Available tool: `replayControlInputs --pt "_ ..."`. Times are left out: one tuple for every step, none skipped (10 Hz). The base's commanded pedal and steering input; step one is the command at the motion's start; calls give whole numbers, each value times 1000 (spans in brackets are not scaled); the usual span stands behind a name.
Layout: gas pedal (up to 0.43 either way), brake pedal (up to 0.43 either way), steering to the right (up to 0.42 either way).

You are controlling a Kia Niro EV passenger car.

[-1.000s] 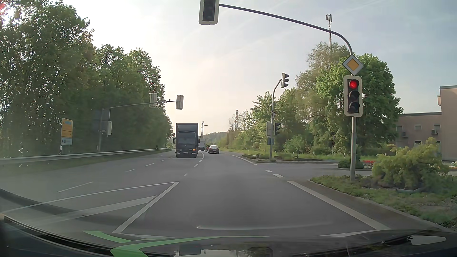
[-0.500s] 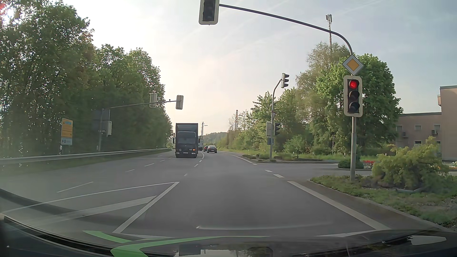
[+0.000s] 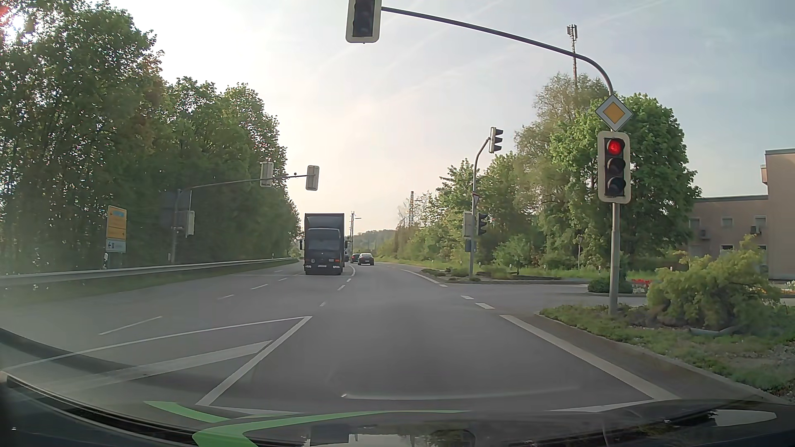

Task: Follow the waypoints while adhering to traffic rules and regulations

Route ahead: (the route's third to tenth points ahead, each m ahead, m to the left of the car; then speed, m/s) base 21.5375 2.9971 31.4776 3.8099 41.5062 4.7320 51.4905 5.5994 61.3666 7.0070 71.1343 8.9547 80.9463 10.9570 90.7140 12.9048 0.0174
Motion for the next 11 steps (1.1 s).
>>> replayControlInputs --pt "0 232 1" --pt "0 232 1" --pt "0 232 1" --pt "0 232 1" --pt "0 232 1" --pt "0 232 1" --pt "0 232 1" --pt "0 232 1" --pt "0 232 1" --pt "0 232 1" --pt "0 232 1"
